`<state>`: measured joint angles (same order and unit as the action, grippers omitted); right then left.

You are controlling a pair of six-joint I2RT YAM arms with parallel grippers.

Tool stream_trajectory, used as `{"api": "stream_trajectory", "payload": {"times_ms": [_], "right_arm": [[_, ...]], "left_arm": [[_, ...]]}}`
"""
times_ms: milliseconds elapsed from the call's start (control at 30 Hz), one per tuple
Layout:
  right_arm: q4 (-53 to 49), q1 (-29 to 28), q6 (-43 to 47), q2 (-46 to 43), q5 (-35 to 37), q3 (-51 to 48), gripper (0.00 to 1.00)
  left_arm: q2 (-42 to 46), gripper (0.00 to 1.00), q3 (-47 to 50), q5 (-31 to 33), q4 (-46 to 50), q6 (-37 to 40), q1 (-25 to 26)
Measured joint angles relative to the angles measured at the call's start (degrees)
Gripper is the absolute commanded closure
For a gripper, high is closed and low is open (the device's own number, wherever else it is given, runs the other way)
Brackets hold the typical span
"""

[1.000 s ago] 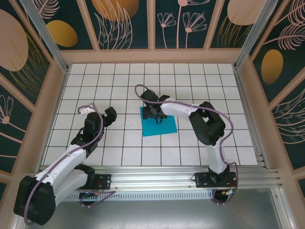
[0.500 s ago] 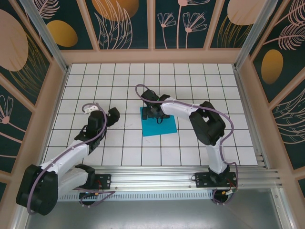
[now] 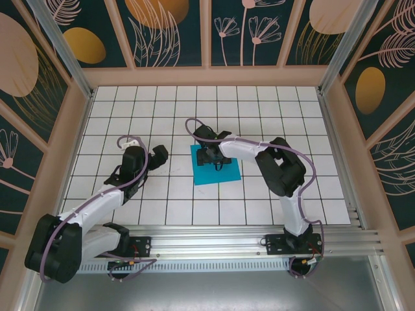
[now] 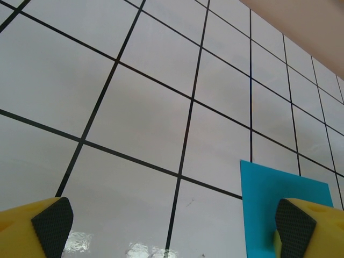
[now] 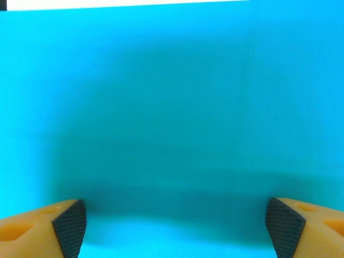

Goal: Fold a paper plane with a square sheet of paper (pick it up from the middle)

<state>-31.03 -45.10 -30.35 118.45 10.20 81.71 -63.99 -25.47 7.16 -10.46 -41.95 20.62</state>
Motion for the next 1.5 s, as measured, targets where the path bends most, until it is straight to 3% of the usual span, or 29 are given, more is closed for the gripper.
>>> {"api": "stream_trajectory", "payload": {"times_ms": [300, 733, 1167, 1367, 1500], "right_arm": [[-3.10, -0.07, 0.68, 0.66, 0.26, 2.64, 0.06], [-3.41, -0.11, 2.43, 1.38, -2.21, 2.86, 0.07], [-1.60, 0.04, 2.36, 0.68, -1.92, 1.27, 0.17], [-1.53, 0.55, 2.01, 0.55, -2.08, 1.27, 0.26], [-1.68, 1.11, 1.40, 0.35, -2.43, 1.27, 0.39]], "left_arm": [[0.02, 0.01, -0.04, -1.62, -0.02, 0.42, 0.00], [0.02, 0.01, -0.04, -5.57, -0.09, 0.83, 0.00], [0.02, 0.01, -0.02, -7.76, -1.09, 0.81, 0.00], [-0.02, 0.01, -0.02, -8.28, -1.75, 0.81, 0.00], [-0.04, 0.01, -0.02, -8.44, -1.97, 0.79, 0.00]]}}
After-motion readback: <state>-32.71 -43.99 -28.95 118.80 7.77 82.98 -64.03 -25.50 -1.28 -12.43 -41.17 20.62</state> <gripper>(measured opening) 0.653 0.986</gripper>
